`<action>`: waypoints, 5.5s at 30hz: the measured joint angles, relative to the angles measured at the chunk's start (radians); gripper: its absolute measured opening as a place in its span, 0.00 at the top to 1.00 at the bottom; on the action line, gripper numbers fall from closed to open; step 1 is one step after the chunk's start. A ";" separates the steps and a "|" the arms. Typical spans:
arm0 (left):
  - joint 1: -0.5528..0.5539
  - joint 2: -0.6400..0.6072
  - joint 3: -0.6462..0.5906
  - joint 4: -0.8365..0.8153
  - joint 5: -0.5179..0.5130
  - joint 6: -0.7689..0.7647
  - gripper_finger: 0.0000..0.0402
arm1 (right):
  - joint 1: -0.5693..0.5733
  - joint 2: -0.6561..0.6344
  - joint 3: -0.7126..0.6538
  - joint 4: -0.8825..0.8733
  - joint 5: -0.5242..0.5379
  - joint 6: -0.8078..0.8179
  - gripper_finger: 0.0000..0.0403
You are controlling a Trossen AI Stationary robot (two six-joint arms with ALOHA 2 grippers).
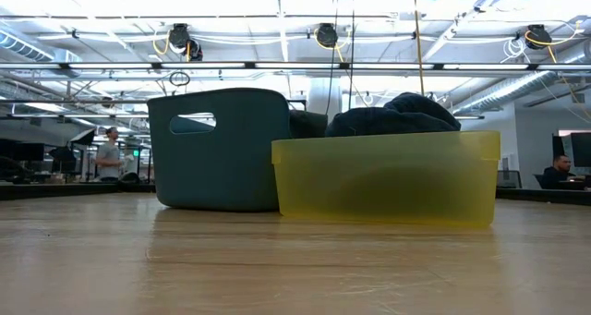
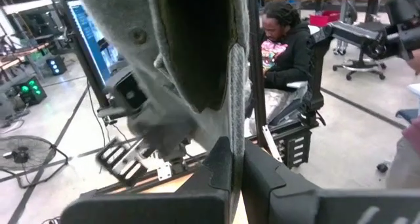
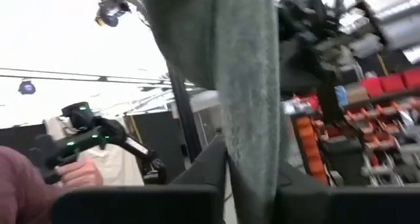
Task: Pick & Place hat
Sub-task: Put the black cap into the blue bin
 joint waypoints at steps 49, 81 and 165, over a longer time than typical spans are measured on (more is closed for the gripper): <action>0.000 -0.037 0.000 -0.216 -0.472 -0.223 0.08 | -0.014 -0.114 -0.001 -0.622 0.012 0.008 1.00; 0.064 0.098 0.000 -0.330 -0.318 -0.279 0.11 | 0.035 -0.049 -0.001 -0.572 0.020 0.023 1.00; 0.155 0.347 0.088 -0.663 -0.106 0.565 0.99 | -0.229 -0.373 0.000 -0.830 0.128 -0.411 0.15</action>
